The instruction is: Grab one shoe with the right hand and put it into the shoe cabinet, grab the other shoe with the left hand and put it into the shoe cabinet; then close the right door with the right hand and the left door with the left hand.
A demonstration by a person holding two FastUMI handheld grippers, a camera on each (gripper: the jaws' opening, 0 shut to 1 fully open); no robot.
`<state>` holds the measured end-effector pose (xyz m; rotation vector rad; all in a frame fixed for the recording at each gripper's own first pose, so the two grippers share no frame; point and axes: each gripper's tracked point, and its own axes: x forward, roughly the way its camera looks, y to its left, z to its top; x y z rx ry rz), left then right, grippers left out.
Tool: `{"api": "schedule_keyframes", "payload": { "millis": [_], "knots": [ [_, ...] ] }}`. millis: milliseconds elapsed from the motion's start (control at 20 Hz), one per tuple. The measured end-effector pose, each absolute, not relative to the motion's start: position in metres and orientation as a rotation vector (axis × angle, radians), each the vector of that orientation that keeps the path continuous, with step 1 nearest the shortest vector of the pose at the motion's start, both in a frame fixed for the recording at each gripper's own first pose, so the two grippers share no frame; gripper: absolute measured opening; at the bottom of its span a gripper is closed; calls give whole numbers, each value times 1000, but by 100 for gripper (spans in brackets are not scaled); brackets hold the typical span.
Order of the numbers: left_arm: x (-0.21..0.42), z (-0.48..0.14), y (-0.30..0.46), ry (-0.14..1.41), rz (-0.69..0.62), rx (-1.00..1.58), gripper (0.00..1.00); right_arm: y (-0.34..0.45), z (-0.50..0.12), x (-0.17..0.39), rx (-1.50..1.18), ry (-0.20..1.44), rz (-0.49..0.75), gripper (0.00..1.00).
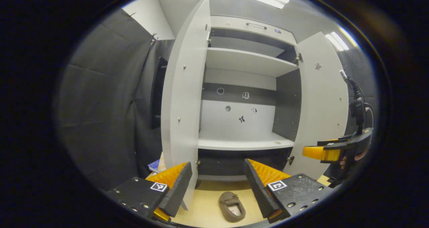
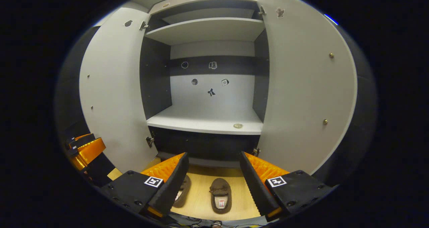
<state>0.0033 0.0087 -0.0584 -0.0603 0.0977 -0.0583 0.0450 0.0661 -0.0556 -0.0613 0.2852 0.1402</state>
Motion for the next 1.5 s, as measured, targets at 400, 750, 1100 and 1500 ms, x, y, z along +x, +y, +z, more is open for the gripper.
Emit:
{"api": "schedule_keyframes", "payload": {
  "millis": [400, 750, 1100, 1500],
  "knots": [
    [18, -47, -5, 137, -65, 53, 92, 76, -147, 72, -63, 465, 198, 97],
    [32, -51, -6, 188, -48, 36, 92, 75, -236, 74, 74, 716, 203, 97],
    [34, -69, -13, 254, -39, 4, 92, 81, -312, 75, 93, 891, 193, 97],
    [28, -84, -25, 283, -70, -70, 92, 77, -367, 88, 151, 945, 147, 97]
  ]
}}
